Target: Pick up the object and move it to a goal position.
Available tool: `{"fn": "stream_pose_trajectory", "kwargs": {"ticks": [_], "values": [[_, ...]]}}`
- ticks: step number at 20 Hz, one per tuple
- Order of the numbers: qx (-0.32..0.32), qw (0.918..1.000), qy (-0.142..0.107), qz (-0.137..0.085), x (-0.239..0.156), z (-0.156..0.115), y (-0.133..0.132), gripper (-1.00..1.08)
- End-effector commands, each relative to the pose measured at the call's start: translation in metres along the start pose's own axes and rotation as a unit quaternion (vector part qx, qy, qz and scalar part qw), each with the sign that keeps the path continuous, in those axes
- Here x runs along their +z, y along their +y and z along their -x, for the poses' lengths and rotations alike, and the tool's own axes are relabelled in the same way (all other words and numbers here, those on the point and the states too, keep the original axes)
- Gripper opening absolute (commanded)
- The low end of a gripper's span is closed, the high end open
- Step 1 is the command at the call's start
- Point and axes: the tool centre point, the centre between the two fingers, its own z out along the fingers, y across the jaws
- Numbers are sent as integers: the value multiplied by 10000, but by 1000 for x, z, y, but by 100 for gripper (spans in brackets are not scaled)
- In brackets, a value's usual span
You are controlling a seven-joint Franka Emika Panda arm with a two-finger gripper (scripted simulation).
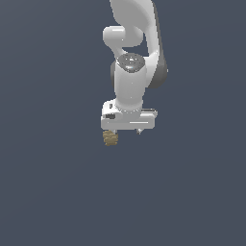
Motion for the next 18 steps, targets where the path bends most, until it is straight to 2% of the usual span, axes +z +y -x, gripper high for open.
{"fn": "stream_pose_trajectory", "kwargs": {"ticks": [1, 9, 18], "values": [[0, 10000, 0, 0, 0, 0, 0, 100], [125, 9999, 45, -24, -5, 0, 21, 100], [240, 9997, 40, -28, -4, 1, 22, 100]]}}
